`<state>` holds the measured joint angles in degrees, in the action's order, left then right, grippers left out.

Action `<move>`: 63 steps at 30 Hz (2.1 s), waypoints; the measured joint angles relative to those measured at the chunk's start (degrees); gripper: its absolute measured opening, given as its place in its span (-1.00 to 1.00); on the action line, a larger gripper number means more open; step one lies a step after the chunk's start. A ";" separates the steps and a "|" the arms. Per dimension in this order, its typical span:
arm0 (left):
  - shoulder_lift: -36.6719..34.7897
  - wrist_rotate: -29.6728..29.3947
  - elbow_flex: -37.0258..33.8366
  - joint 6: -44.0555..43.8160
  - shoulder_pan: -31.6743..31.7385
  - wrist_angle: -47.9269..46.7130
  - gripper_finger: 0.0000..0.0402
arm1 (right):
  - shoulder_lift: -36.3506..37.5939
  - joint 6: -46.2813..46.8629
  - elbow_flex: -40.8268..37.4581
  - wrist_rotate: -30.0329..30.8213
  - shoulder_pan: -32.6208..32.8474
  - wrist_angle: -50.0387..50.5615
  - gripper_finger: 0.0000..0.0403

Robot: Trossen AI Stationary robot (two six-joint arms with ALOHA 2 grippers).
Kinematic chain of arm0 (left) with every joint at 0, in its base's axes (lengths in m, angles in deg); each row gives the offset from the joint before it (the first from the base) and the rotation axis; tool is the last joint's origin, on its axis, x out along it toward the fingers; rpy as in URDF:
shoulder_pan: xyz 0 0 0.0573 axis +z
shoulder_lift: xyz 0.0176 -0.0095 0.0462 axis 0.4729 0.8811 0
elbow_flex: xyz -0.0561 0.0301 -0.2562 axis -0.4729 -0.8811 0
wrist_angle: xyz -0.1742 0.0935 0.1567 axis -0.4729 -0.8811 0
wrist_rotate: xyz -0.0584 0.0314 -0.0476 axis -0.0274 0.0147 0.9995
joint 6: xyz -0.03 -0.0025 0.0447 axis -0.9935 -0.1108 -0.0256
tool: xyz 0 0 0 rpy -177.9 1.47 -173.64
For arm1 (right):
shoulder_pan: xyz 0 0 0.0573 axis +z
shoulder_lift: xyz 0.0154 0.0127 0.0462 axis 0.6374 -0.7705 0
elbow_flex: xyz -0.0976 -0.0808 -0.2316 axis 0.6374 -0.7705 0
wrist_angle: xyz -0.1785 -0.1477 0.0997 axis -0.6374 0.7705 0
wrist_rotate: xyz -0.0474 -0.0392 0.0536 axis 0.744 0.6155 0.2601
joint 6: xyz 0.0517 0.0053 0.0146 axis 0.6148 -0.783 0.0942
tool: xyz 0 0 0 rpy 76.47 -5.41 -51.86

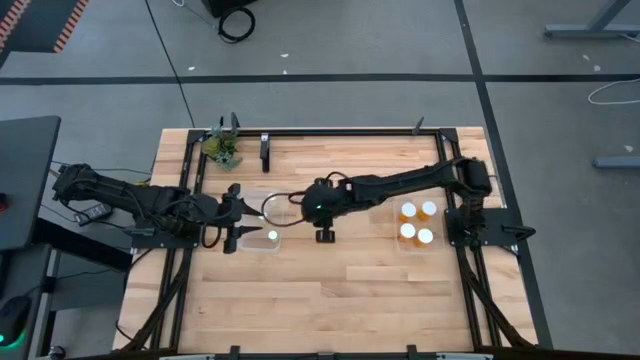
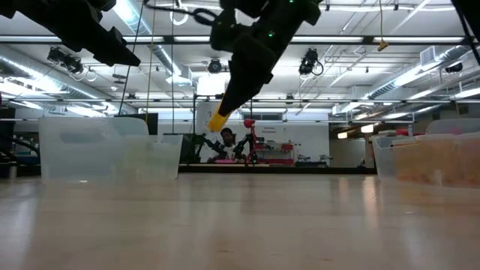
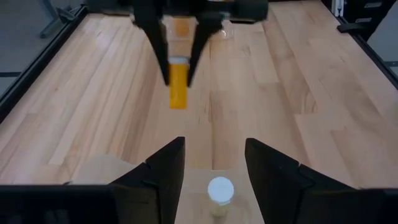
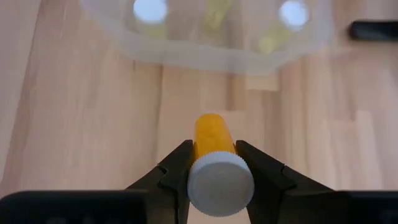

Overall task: Pick and place medicine bottles into bin by pill shape (circle, oval)
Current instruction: Move the orange pill bottle to the center of the table, then put the orange pill bottle into the left transparent bin

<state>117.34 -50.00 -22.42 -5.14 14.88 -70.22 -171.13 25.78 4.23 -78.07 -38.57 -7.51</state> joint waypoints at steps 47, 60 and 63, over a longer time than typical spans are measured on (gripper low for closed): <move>-0.07 -19.10 0.00 -6.27 0.04 -7.62 -0.14 | -16.11 4.14 15.90 -9.36 1.80 22.21 -0.39; -0.07 -18.36 0.00 -7.23 0.02 -7.49 -0.14 | -16.09 3.09 15.81 -8.78 1.78 20.19 -0.04; -0.07 -15.78 0.00 -7.82 0.03 -7.49 -0.14 | -15.87 3.09 15.81 -8.75 1.78 20.46 0.03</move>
<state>117.27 -65.78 -22.42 -12.96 14.91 -77.71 -187.00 28.87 20.04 -86.81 -36.79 12.94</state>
